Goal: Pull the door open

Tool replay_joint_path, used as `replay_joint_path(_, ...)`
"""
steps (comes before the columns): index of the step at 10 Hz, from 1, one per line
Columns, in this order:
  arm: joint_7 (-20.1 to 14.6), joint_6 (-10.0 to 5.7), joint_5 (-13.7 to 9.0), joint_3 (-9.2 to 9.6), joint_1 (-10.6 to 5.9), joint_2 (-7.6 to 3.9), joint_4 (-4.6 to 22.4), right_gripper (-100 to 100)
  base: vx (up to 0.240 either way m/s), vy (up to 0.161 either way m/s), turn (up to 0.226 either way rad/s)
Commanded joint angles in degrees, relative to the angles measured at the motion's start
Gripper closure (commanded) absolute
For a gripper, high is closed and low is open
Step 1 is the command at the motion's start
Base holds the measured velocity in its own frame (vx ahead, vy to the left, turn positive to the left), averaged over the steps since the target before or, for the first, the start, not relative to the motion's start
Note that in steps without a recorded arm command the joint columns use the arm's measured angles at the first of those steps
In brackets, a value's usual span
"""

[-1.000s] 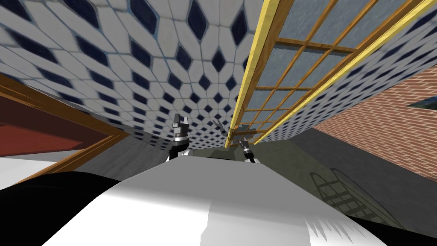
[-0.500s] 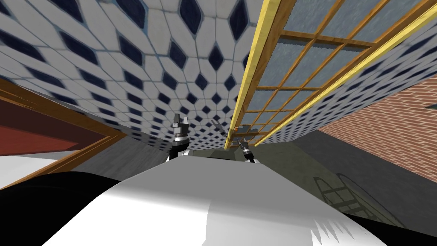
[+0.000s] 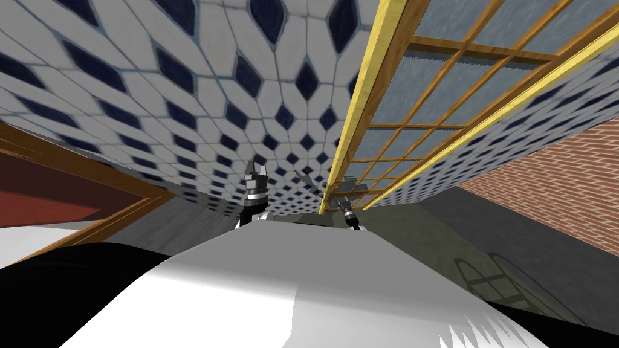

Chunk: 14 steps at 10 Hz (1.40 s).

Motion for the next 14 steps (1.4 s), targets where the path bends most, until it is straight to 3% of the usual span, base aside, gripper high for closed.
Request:
replay_joint_path(1,-0.28,0.25,0.71,-0.08,0.86,0.39,-1.27,-100,0.2,0.127,-0.009)
replay_joint_path(4,-0.72,0.52,2.23,-0.33,2.43,1.24,-3.37,-100,0.196,0.08,-0.031)
replay_joint_path(8,-1.16,0.79,3.74,-0.59,3.99,2.08,-5.46,-100,0.162,-0.063,-0.06)
replay_joint_path(9,-1.06,0.5,3.71,-0.24,4.28,2.32,-4.58,-100,0.05,-0.047,-0.001)
replay_joint_path(10,-1.06,0.5,3.71,-0.24,4.28,2.32,-4.58,100,-0.036,0.011,-0.01)
replay_joint_path(14,-1.06,0.5,3.71,-0.24,4.28,2.32,-4.58,100,-0.004,-0.003,-0.009)
